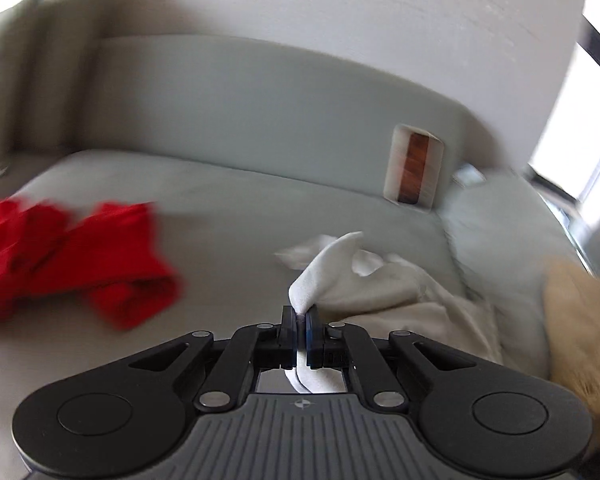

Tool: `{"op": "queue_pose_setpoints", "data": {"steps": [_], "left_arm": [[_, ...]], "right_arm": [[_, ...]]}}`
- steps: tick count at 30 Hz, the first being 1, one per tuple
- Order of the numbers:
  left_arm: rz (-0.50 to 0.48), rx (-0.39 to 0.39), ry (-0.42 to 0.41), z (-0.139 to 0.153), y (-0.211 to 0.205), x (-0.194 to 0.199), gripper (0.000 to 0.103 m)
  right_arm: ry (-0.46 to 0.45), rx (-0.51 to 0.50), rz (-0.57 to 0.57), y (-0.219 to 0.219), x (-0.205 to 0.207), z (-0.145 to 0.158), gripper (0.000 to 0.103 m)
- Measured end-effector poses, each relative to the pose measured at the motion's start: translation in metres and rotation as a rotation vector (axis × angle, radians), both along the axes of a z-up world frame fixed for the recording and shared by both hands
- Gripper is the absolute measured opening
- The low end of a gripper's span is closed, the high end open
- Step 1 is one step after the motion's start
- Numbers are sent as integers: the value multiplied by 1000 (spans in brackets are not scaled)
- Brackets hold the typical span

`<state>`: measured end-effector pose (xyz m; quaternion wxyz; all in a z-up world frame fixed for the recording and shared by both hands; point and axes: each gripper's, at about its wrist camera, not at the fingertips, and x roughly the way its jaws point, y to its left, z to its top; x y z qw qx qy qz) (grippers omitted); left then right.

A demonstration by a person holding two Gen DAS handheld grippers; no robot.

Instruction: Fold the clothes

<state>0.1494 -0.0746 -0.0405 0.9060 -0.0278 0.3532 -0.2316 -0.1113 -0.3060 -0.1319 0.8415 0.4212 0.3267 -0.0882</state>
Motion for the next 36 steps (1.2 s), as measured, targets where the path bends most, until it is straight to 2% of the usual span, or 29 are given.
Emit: {"op": "queue_pose_setpoints", "data": {"steps": [3,6,8,13,16,19,20,21,22,25,27,29,31,33,35,36], "left_arm": [[207,1,22,-10,57,-22,3],[304,-48,74,-27,91,-40,2],[319,-83,88,-35,101,-47,3],[291,-120,53,-50,105,-51,3],[280,-165,59,-60,108,-50,3],[284,-191,72,-66,109,-49,3],[288,-196,74,-67,110,-48,3],[290,-200,77,-68,110,-47,3],[291,-204,84,-68,111,-47,3],[295,-215,104,-71,114,-46,3],[297,-223,117,-73,115,-46,3],[300,-230,130,-75,117,-45,3],[297,-236,149,-78,117,-44,3],[295,-239,167,-80,115,-43,3],[293,-241,180,-82,114,-43,3],[290,-239,176,-82,113,-43,3]], "right_arm": [[9,-2,-14,3,-2,-2,78],[18,-5,-27,6,-5,-4,78],[35,2,-47,6,-2,-6,80],[54,45,-156,-5,0,-10,82],[79,41,-274,-22,8,-21,87],[122,94,-323,-39,24,-39,85],[115,82,-312,-40,30,-41,78],[106,41,-281,-39,39,-38,65],[95,-6,-232,-39,48,-33,10],[55,-38,-158,-44,78,-13,9],[2,-172,-162,-43,90,18,8],[-42,-318,-215,-45,94,52,8],[-38,-426,-289,-52,95,79,8],[25,-476,-311,-65,100,91,11],[142,-469,-278,-81,107,85,41],[177,-457,-269,-84,105,80,46]]}}
